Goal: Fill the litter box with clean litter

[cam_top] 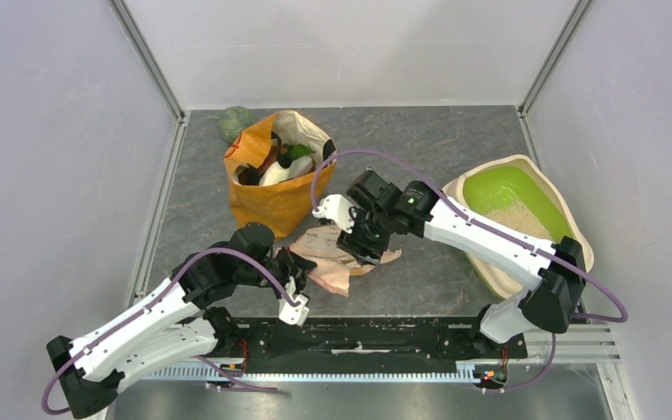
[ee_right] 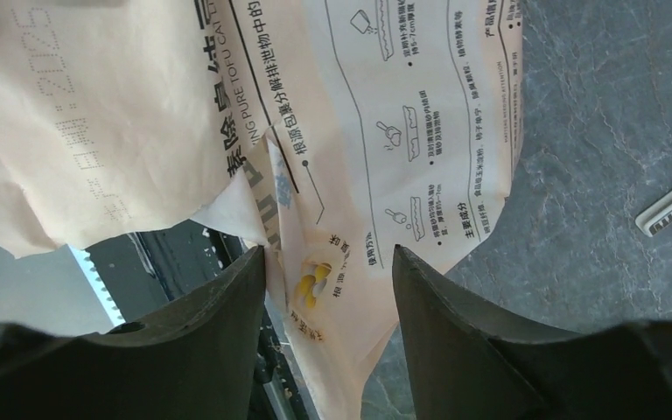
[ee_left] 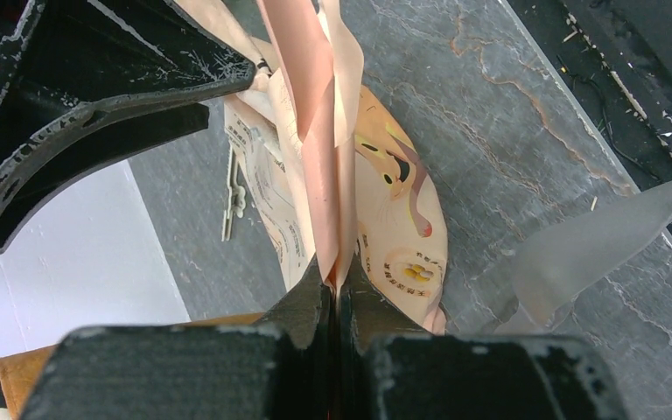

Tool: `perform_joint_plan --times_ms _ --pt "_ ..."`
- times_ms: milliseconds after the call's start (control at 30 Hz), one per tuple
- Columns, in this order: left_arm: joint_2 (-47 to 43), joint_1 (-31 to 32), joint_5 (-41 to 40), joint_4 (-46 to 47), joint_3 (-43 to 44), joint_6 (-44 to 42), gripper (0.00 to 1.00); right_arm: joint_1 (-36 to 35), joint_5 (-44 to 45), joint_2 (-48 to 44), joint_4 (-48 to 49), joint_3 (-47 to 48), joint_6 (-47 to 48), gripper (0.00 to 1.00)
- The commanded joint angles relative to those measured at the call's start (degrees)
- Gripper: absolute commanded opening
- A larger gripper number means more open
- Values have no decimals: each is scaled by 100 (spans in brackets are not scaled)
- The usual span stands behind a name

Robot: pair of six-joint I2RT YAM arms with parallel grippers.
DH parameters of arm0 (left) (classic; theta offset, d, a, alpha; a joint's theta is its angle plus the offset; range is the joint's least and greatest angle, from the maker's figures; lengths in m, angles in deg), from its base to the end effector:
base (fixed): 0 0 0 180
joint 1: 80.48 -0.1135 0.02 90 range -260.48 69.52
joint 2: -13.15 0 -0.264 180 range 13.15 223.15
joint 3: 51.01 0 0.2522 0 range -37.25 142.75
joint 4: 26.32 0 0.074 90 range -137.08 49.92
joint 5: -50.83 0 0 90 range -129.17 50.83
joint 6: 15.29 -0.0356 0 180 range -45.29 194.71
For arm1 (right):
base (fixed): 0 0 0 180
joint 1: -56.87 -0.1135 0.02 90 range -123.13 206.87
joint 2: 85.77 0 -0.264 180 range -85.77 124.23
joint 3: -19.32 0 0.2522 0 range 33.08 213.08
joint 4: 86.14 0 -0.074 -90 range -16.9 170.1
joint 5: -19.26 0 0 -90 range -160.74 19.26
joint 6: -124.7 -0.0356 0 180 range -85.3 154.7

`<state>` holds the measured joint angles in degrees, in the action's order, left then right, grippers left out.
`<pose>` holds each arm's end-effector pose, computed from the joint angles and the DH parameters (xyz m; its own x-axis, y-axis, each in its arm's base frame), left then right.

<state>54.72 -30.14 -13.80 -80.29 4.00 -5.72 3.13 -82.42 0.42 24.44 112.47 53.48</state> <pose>0.0830 -0.1240 0.2783 0.8219 0.4046 -0.4009 0.5592 -0.4391 0.7032 0.1735 0.2487 0.3109 -0.2245 -0.8391 -0.4955 -0.9689 0.2467 0.0211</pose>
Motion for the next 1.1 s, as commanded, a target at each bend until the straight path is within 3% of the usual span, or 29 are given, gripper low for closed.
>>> perform_joint_plan --times_ms 0,333,567,1067 --pt "-55 45 119 -110 172 125 2 30 254 -208 217 177 -142 63" --pt "-43 45 127 -150 224 97 2 59 -334 -167 42 752 -342 70" --pt "-34 45 83 -146 242 144 2 18 -71 -20 117 458 -77 70" --pt "-19 45 39 -146 295 224 2 -309 1596 -125 737 -308 364 63"
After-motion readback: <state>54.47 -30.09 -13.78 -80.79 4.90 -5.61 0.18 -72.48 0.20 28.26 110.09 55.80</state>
